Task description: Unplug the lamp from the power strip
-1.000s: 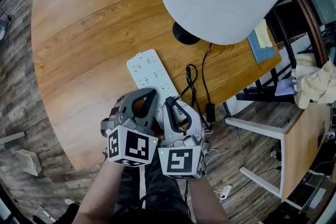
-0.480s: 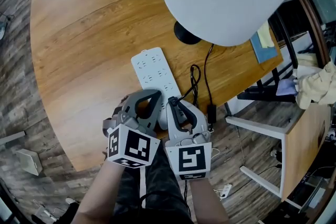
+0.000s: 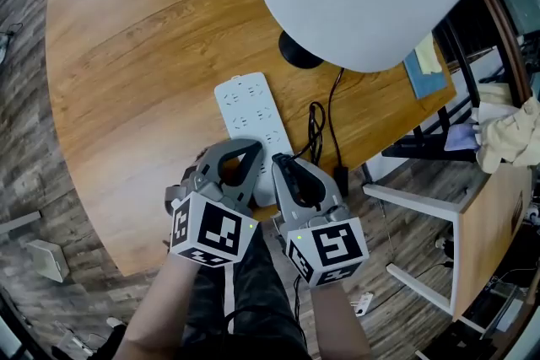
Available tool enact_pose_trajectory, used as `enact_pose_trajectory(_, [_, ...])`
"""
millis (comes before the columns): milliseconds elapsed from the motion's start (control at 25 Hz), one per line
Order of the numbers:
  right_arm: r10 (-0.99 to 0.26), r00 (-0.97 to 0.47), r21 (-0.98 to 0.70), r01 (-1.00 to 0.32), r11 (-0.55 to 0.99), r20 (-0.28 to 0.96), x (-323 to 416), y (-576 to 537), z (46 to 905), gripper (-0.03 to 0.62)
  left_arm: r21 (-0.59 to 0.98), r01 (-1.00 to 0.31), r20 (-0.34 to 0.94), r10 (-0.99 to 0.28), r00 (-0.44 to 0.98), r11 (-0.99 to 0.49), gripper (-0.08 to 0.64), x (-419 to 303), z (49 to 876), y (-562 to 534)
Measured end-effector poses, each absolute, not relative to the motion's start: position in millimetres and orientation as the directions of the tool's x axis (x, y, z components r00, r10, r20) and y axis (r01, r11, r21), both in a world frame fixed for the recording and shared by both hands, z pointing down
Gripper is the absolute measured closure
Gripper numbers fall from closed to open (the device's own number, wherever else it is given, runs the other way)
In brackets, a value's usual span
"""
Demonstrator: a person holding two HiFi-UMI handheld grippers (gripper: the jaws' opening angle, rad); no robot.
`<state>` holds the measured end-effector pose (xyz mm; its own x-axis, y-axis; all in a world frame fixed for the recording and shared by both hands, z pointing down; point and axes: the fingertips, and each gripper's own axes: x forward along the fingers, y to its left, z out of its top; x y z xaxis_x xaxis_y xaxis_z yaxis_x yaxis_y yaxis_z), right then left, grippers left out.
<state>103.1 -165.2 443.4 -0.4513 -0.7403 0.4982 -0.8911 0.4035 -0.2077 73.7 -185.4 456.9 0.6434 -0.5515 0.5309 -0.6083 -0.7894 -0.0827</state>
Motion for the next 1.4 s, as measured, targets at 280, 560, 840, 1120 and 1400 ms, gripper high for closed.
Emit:
enact_pose_trajectory(280, [-0.785,-0.341,0.028,-0.910,0.413,0.517,96,-165,439,0.526,-0.081,-0.613,0.533,-0.554,0.640,-0.786,0.566,75,457,-188])
enact_pose_trajectory(560, [-0.776,-0.400,-0.146,-0.914,0.379,0.488,102,-166,441,0.526,-0.068,-0.614,0.534,-0.548,0.643,-0.787,0.566,75,457,-188])
enact_pose_trajectory(840, [-0.794,-0.369,-0.041,-0.915,0.401,0.484,98,-165,439,0.528,-0.058,-0.621,0.530,-0.552,0.644,-0.781,0.566,76,457,-188])
enact_pose_trajectory(1120, [-0.798,-0.374,-0.020,-0.910,0.415,0.473,96,-164,438,0.527,-0.054,-0.626,0.523,-0.556,0.646,-0.778,0.566,74,457,-188])
enact_pose_trajectory(1400, [-0.785,-0.386,-0.093,-0.915,0.393,0.485,102,-165,439,0.528,-0.051,-0.630,0.523,-0.558,0.645,-0.775,0.566,75,456,-189])
